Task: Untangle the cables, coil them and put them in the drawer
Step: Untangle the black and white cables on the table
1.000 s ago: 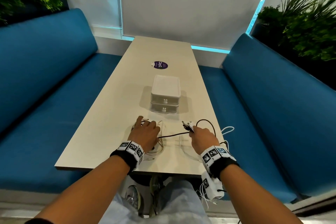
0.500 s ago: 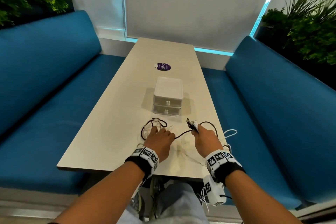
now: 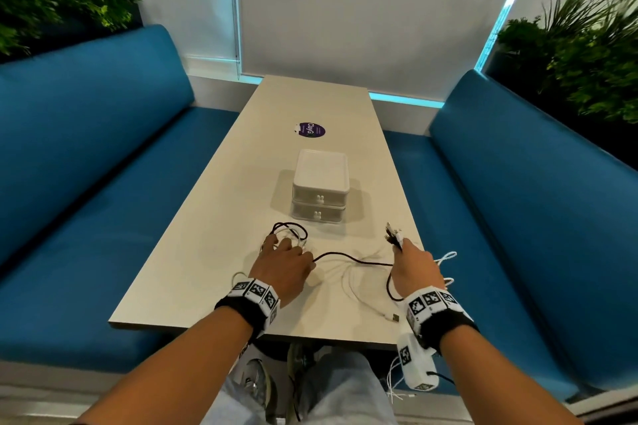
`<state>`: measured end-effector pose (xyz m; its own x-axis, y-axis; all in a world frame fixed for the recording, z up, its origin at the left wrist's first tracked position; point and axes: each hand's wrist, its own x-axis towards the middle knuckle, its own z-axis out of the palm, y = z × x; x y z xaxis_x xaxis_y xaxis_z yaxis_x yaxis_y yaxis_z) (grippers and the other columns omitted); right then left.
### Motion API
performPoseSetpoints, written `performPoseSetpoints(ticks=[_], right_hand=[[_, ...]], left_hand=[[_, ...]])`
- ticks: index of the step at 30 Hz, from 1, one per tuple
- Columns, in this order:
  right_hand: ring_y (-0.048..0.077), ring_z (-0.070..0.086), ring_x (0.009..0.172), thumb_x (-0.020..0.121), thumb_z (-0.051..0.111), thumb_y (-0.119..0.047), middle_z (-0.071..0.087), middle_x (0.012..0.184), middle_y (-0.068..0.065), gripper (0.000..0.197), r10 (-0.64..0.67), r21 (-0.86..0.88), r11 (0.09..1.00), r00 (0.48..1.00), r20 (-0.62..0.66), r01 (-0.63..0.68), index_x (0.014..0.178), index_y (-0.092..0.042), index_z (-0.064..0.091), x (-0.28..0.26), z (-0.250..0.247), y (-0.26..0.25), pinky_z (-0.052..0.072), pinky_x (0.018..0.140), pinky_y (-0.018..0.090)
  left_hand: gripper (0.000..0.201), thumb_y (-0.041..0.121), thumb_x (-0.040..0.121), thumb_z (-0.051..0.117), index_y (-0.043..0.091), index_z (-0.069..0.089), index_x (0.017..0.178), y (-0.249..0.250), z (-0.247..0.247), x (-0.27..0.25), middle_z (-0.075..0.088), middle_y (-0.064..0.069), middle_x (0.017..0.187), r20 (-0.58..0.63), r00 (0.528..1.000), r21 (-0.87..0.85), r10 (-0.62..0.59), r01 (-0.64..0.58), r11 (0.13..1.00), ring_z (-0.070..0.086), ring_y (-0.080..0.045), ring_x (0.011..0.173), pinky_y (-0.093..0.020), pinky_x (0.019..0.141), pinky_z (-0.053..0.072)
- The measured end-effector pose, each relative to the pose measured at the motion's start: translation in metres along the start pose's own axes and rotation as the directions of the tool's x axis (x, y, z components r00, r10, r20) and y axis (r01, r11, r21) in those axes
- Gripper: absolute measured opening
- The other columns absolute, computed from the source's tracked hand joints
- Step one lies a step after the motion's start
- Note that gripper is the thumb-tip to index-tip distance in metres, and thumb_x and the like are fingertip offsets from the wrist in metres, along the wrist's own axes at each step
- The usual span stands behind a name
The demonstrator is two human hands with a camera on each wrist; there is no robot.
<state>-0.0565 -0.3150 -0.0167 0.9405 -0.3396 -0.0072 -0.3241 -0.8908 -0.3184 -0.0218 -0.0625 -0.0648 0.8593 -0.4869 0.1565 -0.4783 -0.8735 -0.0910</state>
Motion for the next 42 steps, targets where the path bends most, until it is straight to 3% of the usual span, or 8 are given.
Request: performPoseSetpoints(ticks=[5,10,15,20,29,36,39,42], right_hand=[[0.038,0.062,0.078,0.103,0.034,-0.038,0.066,0.088,0.016,0.031,-0.228,0.167,0.958,0.973,-0.035,0.231,0.118,-0.018,0.052,-0.012,0.009,-0.034,0.050,0.064,0.040],[0.033,0.063,0.094,0.101,0.043,-0.030,0.069,0.101,0.012,0.025,-0.446,0.178,0.893,0.864,0.232,0.413,0.113,-0.016,0.060,-0.021,0.024,-0.053,0.049,0.078,0.037],[0.032,0.062,0.090,0.100,0.047,-0.030,0.068,0.096,0.013,0.025,-0.351,0.111,0.936,0.899,0.263,0.334,0.103,-0.013,0.065,-0.015,0.019,-0.043,0.045,0.073,0.035],[0.027,0.063,0.081,0.100,0.042,-0.037,0.065,0.093,0.008,0.029,-0.150,-0.026,0.987,0.964,0.220,0.160,0.104,-0.017,0.063,-0.003,0.006,-0.021,0.054,0.072,0.038],[0.027,0.058,0.081,0.101,0.040,-0.032,0.060,0.099,0.007,0.028,0.037,-0.188,0.982,0.991,0.131,-0.011,0.107,-0.014,0.059,0.004,-0.009,0.001,0.043,0.068,0.033],[0.037,0.062,0.084,0.103,0.030,-0.036,0.064,0.093,0.015,0.033,-0.053,0.005,0.999,0.996,-0.071,0.054,0.112,-0.013,0.052,0.001,0.001,-0.025,0.046,0.067,0.038],[0.035,0.062,0.078,0.103,0.033,-0.037,0.066,0.089,0.014,0.033,-0.166,0.098,0.980,0.985,-0.055,0.171,0.109,-0.013,0.055,-0.004,0.003,-0.043,0.044,0.062,0.036],[0.035,0.063,0.085,0.102,0.039,-0.035,0.068,0.092,0.013,0.029,-0.338,0.130,0.936,0.937,0.083,0.327,0.110,-0.015,0.059,-0.014,0.017,-0.059,0.044,0.065,0.035]], left_hand=[[0.030,0.035,0.102,0.032,0.025,0.059,0.111,0.013,-0.009,0.005,0.068,0.001,0.106,0.017,0.999,0.052,0.033,-0.033,0.998,0.052,-0.027,0.112,-0.050,0.105,0.025],[0.026,0.021,0.097,0.041,0.025,0.059,0.115,0.023,-0.011,0.007,0.063,0.001,0.112,0.021,0.994,0.030,0.112,-0.112,0.993,0.049,-0.024,0.117,-0.049,0.104,0.027],[0.026,0.033,0.104,0.038,0.019,0.058,0.109,0.006,0.001,0.006,0.062,-0.001,0.112,0.008,0.998,-0.063,0.057,-0.056,0.996,0.051,-0.024,0.116,-0.045,0.104,0.025],[0.018,0.034,0.098,0.049,0.026,0.065,0.093,-0.017,0.010,0.002,0.066,0.007,0.090,-0.048,0.998,-0.075,0.034,-0.038,0.996,0.059,-0.023,0.099,-0.045,0.099,0.029],[0.022,0.035,0.100,0.043,0.027,0.064,0.095,-0.024,0.000,-0.002,0.067,0.007,0.090,-0.035,0.996,-0.021,-0.081,0.081,0.997,0.059,-0.025,0.099,-0.048,0.097,0.022],[0.026,0.031,0.101,0.034,0.026,0.058,0.109,-0.005,-0.014,0.006,0.065,-0.001,0.104,0.050,0.996,0.082,-0.080,0.076,0.994,0.051,-0.029,0.107,-0.051,0.107,0.019],[0.023,0.029,0.100,0.037,0.026,0.058,0.110,0.001,-0.018,0.009,0.065,-0.002,0.104,0.082,0.995,0.094,-0.059,0.052,0.994,0.051,-0.030,0.106,-0.051,0.106,0.019],[0.020,0.028,0.098,0.042,0.028,0.058,0.111,0.011,-0.020,0.010,0.065,-0.001,0.102,0.066,0.997,0.077,-0.027,0.022,0.997,0.052,-0.029,0.106,-0.051,0.104,0.020]])
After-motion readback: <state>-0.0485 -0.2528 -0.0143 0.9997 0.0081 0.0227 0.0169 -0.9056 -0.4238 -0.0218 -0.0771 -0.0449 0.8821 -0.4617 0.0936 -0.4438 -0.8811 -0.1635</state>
